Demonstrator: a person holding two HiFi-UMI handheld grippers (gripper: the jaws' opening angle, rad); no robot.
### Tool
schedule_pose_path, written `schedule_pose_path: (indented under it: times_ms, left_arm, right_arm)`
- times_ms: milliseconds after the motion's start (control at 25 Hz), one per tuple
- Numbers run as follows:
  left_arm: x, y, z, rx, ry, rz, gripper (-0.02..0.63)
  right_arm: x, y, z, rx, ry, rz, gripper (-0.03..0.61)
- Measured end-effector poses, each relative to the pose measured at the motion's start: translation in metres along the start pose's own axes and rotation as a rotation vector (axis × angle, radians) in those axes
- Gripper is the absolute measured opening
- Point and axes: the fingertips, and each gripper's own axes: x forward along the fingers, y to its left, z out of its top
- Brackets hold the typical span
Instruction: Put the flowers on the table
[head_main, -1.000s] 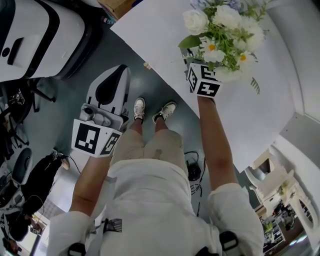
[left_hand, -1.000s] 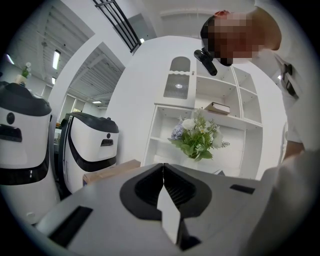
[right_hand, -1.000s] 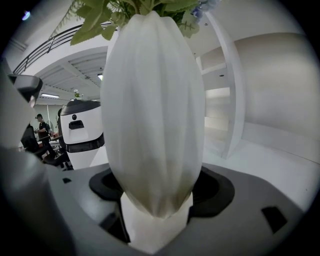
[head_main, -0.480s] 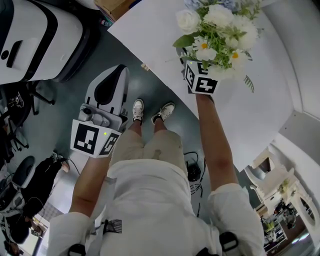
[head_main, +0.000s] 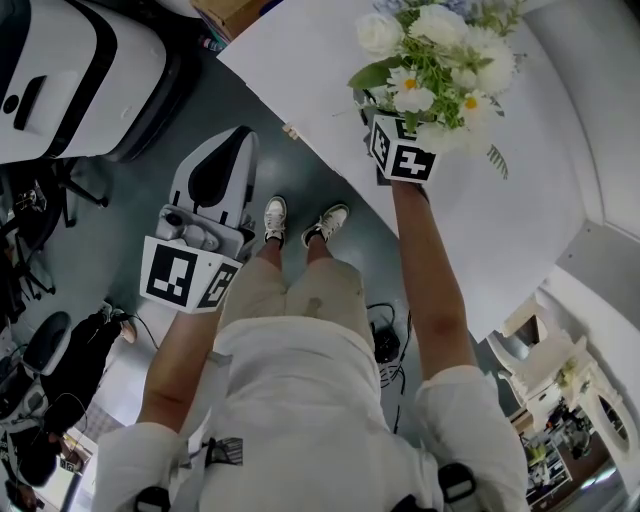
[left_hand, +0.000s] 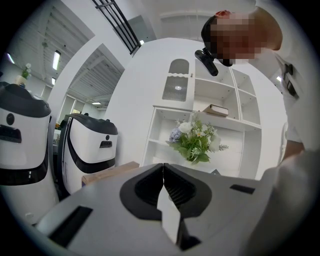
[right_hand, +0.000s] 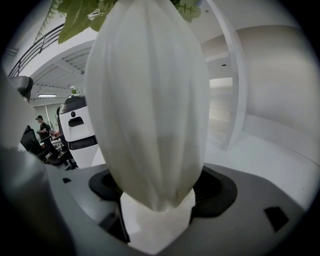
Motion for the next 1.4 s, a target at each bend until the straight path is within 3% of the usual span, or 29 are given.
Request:
schedule_pose_path:
  times_ms: [760, 1400]
  left_arm:
    - [-0.006, -0.009, 0.002, 0.006, 0.0, -0.024, 0.015]
    - [-0.008, -0.026, 0.017, -0.009, -0.039, -0.074, 0.015]
  right_arm:
    - [-0.006, -0.002, -0.013, 0.01, 0.052, -0.01, 0.417]
    - [-0.038, -0.007, -0.037, 0.076, 0.148, -0.026, 0.422]
